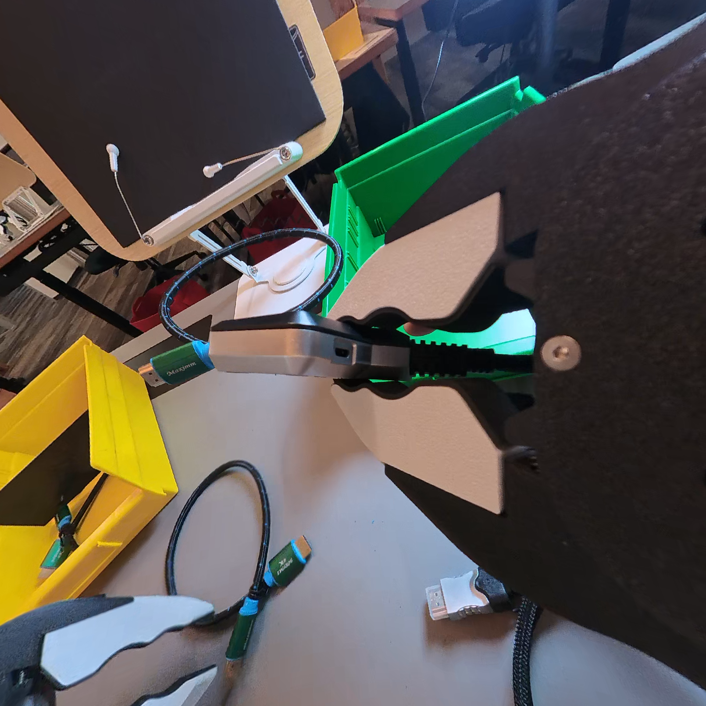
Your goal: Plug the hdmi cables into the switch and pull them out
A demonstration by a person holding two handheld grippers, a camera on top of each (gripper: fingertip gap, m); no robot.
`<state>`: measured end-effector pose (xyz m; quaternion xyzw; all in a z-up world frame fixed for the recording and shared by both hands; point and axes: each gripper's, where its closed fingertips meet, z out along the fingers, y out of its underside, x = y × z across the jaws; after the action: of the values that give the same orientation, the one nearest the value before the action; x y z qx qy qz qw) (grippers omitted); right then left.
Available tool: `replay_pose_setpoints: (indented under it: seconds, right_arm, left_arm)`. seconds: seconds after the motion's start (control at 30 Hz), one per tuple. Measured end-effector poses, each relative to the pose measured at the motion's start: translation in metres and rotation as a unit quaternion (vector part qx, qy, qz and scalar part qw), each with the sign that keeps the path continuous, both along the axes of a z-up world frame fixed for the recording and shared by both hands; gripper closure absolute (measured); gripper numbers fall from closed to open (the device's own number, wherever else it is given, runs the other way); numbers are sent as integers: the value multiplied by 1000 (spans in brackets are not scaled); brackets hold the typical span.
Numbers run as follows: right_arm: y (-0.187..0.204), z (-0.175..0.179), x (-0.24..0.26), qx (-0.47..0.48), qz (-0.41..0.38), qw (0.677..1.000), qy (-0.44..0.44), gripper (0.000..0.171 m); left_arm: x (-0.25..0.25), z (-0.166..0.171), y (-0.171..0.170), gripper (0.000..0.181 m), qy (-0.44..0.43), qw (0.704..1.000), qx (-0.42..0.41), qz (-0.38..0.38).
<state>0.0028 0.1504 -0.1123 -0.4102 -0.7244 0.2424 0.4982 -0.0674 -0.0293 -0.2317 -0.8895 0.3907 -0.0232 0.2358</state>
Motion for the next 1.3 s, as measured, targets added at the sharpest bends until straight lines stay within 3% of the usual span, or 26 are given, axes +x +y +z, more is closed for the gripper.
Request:
replay_pose_setpoints:
  seconds: [0.1, 0.2, 0.43, 0.7, 0.9, 1.1, 1.2, 1.3]
  right_arm:
    - [-3, -3, -2, 7, 3, 1000, -8, 149]
    - [-6, -3, -3, 12, 5, 1000, -10, 148]
    - [-4, -4, -2, 11, 3, 1000, -10, 148]
    - [-6, 2, -1, 10, 14, 1000, 7, 148]
    - [-12, 3, -1, 41, 32, 999, 16, 148]
    - [-10, -8, -9, 137, 27, 990, 15, 148]
    - [-16, -15, -23, 232, 24, 972, 38, 148]
    - [-25, -23, -35, 324, 18, 944, 57, 148]
  left_arm:
    - [16, 1, -1, 137, -80, 997, -12, 8]
    - [20, 18, 18, 137, -145, 988, 18, 58]
    - [3, -21, 35, 143, -25, 996, -26, 81]
    - [1, -22, 49, 168, -15, 998, -19, 54]
    - [-16, 50, 61, 169, -93, 991, 39, 84]
    - [-40, 143, 36, 170, -112, 981, 132, 91]
    - [-26, 152, 32, 170, -118, 981, 139, 66]
    - [-14, 125, 39, 169, -97, 989, 99, 47]
